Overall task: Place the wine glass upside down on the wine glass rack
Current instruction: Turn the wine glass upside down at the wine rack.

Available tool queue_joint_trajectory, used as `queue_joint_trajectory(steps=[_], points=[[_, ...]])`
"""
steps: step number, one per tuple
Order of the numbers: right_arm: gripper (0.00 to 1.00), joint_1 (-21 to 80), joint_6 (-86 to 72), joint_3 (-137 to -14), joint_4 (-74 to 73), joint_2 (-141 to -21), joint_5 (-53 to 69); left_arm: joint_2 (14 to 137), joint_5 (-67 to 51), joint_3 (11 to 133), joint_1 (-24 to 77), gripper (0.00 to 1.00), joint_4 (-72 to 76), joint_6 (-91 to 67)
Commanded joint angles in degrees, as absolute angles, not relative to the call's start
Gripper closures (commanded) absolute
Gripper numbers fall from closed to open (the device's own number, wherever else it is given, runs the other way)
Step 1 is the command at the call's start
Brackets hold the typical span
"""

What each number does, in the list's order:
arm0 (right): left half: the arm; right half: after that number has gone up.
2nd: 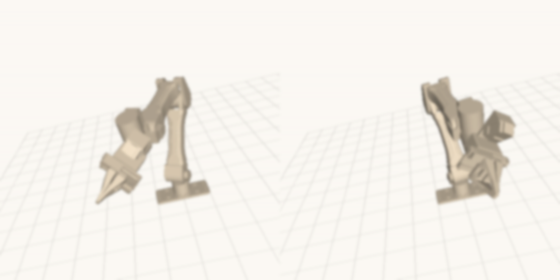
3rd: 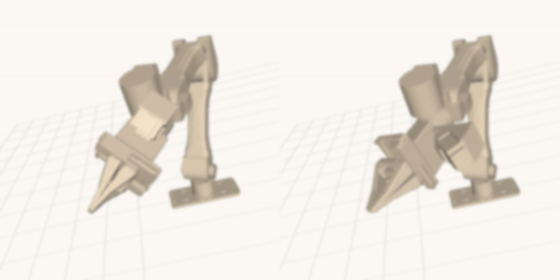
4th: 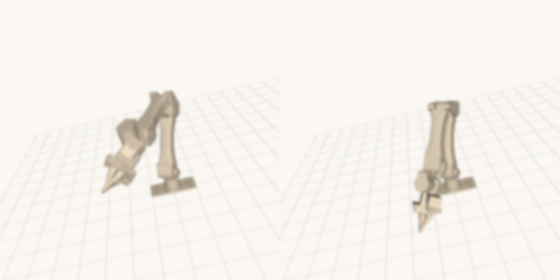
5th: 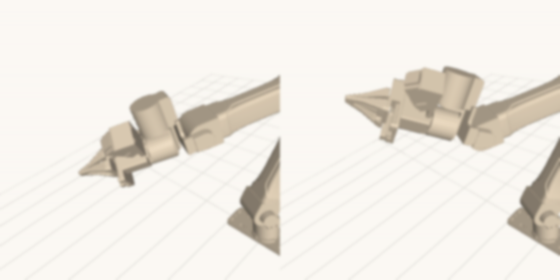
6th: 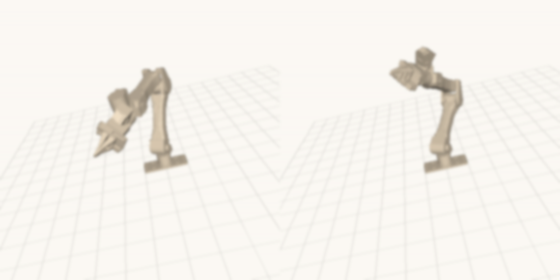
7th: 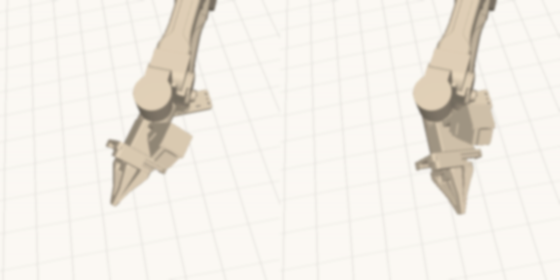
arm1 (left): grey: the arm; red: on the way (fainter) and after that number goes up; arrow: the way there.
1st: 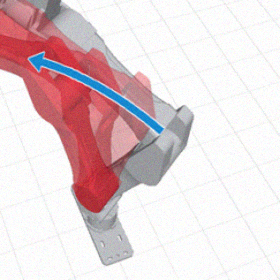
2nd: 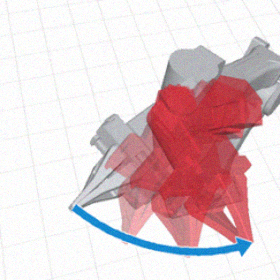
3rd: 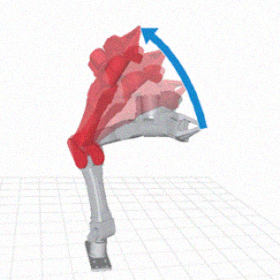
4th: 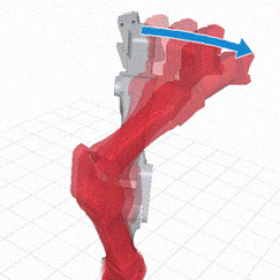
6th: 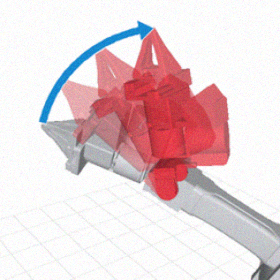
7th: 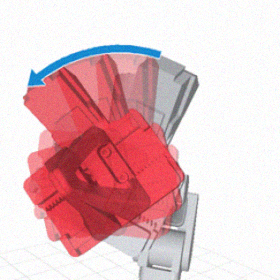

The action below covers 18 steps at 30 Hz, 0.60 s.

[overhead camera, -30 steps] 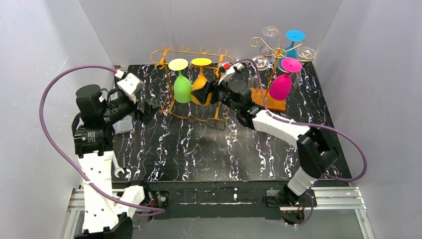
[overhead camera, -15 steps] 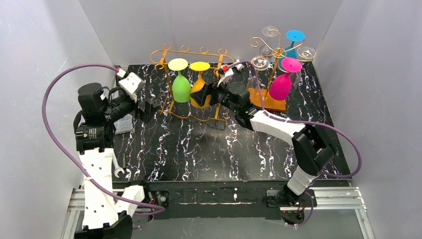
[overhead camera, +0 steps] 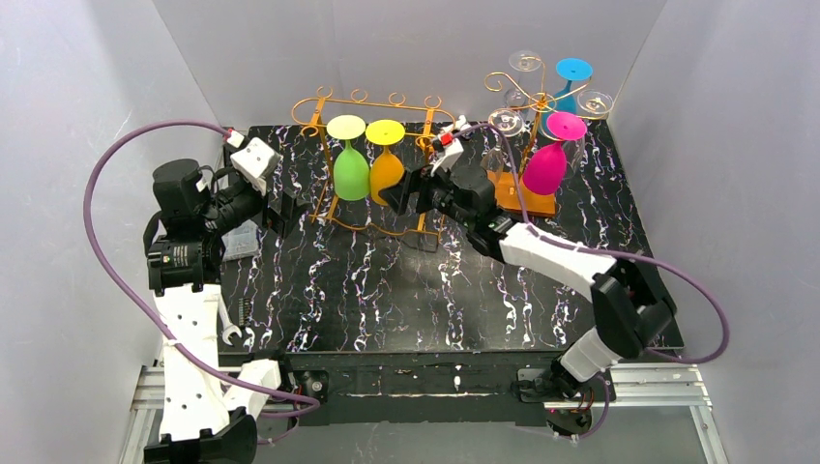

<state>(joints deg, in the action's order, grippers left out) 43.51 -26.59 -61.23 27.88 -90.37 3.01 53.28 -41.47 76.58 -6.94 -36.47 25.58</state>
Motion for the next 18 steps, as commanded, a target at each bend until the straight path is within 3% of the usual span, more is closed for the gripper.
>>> queue_joint_trajectory(steps=[1,10,18], points=[[0.02,46.4,-24.1,-58.6,23.6,-81.4,-2.0,54.4,-40.8,79.2,-6.9,0.02,-39.2,23.5],[0.02,50.9,-20.6,-51.6,8.7,-65.0,-10.1,54.6,-39.0,77.2,-6.9,0.02,-43.0,20.8],[0.02,46.7,-17.8,-43.4,-4.6,-55.6,-30.0,56.0,-30.9,67.4,-7.2,0.02,-42.9,19.4]])
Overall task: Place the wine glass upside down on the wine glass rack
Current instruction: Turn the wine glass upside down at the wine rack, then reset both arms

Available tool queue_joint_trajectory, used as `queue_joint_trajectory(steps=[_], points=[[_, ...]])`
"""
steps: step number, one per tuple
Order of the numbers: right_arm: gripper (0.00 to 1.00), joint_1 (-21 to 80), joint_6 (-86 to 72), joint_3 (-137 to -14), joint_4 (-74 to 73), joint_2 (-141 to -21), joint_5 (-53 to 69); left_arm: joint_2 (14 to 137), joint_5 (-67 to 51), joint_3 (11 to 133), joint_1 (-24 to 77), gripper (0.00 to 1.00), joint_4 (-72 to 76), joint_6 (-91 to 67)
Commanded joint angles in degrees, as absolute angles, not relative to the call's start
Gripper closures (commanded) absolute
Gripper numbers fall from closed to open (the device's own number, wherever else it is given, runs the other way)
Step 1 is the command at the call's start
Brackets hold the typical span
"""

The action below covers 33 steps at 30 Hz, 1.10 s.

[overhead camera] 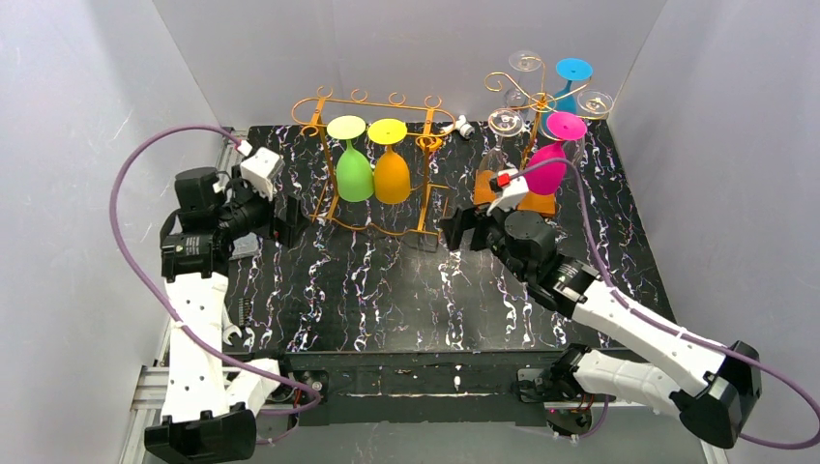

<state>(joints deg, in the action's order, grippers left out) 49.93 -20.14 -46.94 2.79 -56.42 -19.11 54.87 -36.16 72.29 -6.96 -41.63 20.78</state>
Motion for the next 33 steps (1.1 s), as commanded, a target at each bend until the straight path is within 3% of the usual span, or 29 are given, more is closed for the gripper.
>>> queue_joint_trajectory(steps=[1,7,13,19,27,33], points=[[0.02,44.8,-17.8,-42.4,-5.1,-56.3,-30.1,55.9,-30.1,65.1,-7.4,0.02,-41.4,18.9],[0.02,32.3,-20.6,-36.0,-3.6,-58.9,-29.0,53.3,-27.8,52.4,-8.0,0.02,-30.1,17.7],[0.02,23.6,-23.3,-26.9,5.1,-54.1,-39.6,55.1,-27.1,46.3,-8.4,0.02,-21.0,15.1],[0.02,15.6,-25.5,-24.8,6.7,-60.3,-47.6,60.7,-25.4,42.1,-8.8,0.02,-9.9,12.5],[0.02,3.6,-23.7,-19.5,22.8,-63.1,-40.0,64.2,-27.0,33.4,-9.5,0.02,8.8,7.2],[0.02,2.0,-19.1,-17.6,32.6,-68.9,-38.0,70.2,-28.5,30.7,-9.6,0.02,20.1,1.6]])
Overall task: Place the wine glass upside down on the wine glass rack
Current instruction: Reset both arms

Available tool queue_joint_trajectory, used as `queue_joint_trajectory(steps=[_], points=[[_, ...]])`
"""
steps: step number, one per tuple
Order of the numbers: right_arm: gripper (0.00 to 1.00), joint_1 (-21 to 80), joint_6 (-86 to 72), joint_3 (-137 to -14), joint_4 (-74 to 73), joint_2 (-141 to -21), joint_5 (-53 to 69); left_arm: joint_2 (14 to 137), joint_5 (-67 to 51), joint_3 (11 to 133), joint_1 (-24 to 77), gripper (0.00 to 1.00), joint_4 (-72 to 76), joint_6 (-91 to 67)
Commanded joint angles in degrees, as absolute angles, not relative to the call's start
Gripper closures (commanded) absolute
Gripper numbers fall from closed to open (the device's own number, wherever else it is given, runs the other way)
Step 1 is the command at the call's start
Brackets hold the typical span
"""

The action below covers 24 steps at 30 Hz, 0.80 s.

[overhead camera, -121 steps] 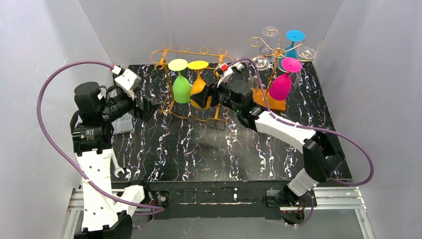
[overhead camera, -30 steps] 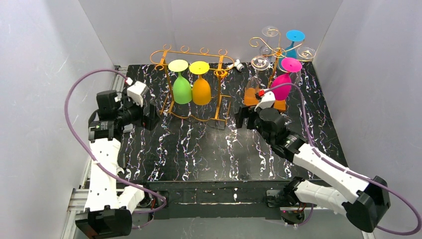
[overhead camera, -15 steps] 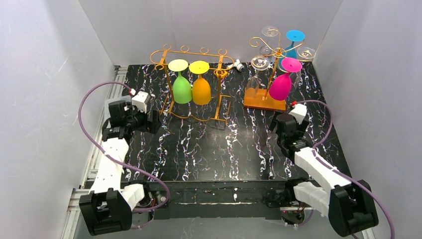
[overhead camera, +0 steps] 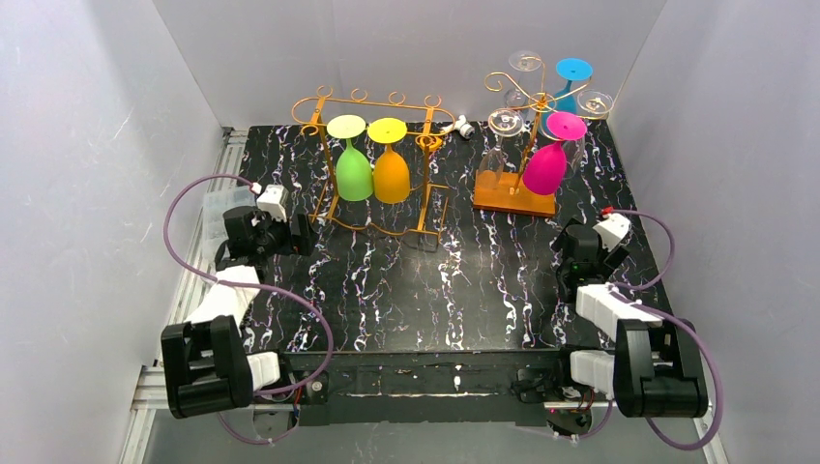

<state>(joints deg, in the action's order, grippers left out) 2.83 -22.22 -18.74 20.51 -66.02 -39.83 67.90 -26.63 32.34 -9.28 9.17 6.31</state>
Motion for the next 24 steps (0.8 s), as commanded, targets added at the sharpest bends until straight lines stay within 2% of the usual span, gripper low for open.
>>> queue_joint_trajectory(steps=[1,8,13,24], points=[[0.02,2.0,-18.4,-17.3,33.9,-69.8,-37.6,71.1,-28.5,30.5,-9.6,0.02,21.4,0.7],[0.02,0.8,-14.4,-17.9,41.6,-76.0,-33.6,76.7,-27.1,30.0,-9.6,0.02,31.1,-3.3],[0.02,0.5,-13.5,-18.4,46.3,-79.4,-33.5,80.4,-26.8,31.2,-9.8,0.02,31.6,-2.4],[0.02,0.5,-8.6,-19.4,51.5,-83.4,-26.6,83.7,-27.7,22.4,-9.8,0.02,48.5,-2.3]])
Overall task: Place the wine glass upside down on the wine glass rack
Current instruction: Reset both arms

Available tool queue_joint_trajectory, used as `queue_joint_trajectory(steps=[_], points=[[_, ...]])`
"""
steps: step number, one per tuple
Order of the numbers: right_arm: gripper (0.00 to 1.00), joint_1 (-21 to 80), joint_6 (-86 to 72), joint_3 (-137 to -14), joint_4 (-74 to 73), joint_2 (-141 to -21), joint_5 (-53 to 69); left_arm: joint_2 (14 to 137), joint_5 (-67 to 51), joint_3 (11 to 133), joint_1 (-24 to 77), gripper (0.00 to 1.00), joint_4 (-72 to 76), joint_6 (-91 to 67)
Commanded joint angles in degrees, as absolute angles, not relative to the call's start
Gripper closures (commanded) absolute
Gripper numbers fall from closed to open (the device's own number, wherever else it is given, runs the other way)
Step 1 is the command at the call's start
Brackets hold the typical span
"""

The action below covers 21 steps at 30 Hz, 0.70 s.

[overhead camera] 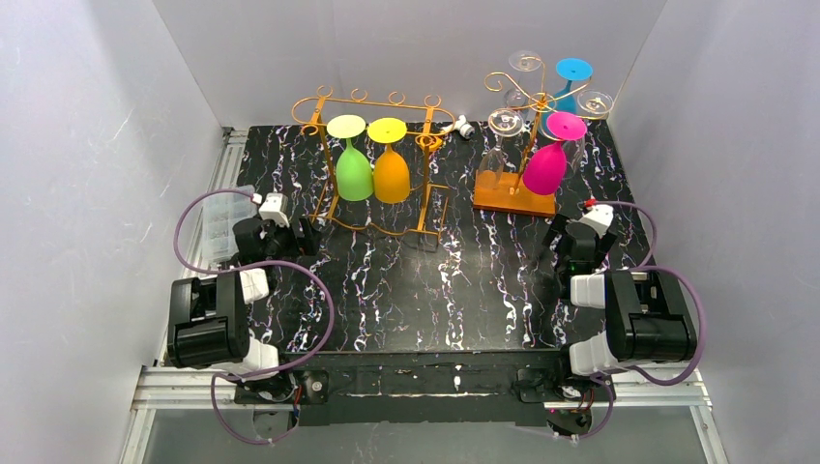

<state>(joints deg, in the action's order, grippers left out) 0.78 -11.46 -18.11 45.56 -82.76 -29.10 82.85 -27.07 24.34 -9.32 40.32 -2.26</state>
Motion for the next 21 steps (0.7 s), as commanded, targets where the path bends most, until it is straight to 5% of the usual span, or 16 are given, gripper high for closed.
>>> queue_joint_trajectory(steps=[1,13,21], points=[[0.02,0.6,-8.3,-18.7,52.4,-83.2,-26.3,83.8,-27.7,22.1,-9.8,0.02,49.3,-2.3],[0.02,12.8,3.6,-11.3,78.3,-93.1,-35.0,87.5,-24.9,12.8,-8.7,0.02,70.6,-2.6],[0.02,7.7,-1.7,-15.1,67.1,-91.6,-29.7,85.9,-24.1,15.3,-8.3,0.02,63.0,-1.3]])
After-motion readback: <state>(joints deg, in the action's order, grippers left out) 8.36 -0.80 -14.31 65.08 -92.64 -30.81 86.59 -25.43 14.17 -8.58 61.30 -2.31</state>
